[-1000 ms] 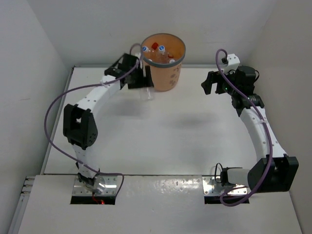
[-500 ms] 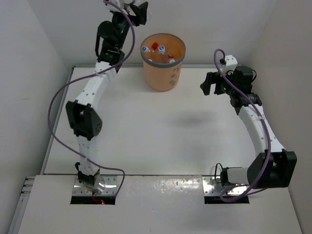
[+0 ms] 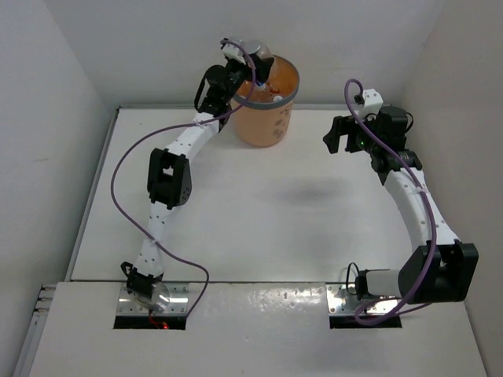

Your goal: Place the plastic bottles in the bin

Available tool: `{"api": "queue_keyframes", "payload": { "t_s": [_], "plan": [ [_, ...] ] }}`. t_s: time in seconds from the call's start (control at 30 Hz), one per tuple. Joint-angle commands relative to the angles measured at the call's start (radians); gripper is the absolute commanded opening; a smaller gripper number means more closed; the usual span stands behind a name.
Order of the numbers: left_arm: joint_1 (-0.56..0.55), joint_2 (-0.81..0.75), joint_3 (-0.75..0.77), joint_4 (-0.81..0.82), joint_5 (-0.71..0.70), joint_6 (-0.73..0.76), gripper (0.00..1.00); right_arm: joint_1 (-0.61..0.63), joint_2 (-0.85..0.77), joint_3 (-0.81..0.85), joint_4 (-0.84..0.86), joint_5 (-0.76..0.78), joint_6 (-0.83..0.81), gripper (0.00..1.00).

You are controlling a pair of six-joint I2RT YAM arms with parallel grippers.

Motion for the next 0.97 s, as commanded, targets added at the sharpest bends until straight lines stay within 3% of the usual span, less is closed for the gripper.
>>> {"api": "queue_keyframes", "payload": {
  "t_s": [0.0, 0.03, 0.23, 0.4, 0.5, 0.6, 0.63, 0.77, 0.93],
  "plan": [
    [-0.007, -0.101, 0.018, 0.073, 0.045, -0.054, 0.96, 0.001, -0.014, 0.007, 0.014, 0.007, 0.009, 0.96],
    [0.002, -0.11, 0.009, 0.052, 0.045, -0.054, 1.0, 0.001, -0.018, 0.008, 0.013, 0.003, 0.012, 0.96],
    [0.002, -0.19, 0.009, 0.001, 0.022, -0.028, 1.0, 0.001, -0.029, 0.022, 0.005, 0.002, 0.016, 0.96],
    [0.046, -0.324, 0.079, -0.298, 0.063, -0.028, 1.0, 0.002, -0.055, 0.044, -0.012, 0.003, 0.018, 0.96],
    [0.121, -0.43, -0.026, -0.534, 0.149, -0.025, 1.0, -0.001, -0.078, 0.06, -0.065, 0.021, 0.001, 0.97],
    [0.204, -0.595, -0.23, -0.741, 0.23, 0.063, 1.0, -0.036, -0.081, 0.091, -0.14, 0.027, 0.006, 0.98],
    [0.224, -0.639, -0.36, -0.778, 0.267, 0.146, 1.0, -0.056, -0.081, 0.115, -0.159, 0.027, 0.015, 0.98],
    [0.319, -0.852, -0.647, -0.965, 0.13, 0.185, 1.0, -0.111, -0.074, 0.136, -0.24, -0.011, 0.05, 0.98],
    [0.404, -1.075, -0.864, -0.992, 0.077, 0.222, 1.0, -0.174, -0.071, 0.14, -0.25, -0.057, 0.092, 0.99]
  ]
}}
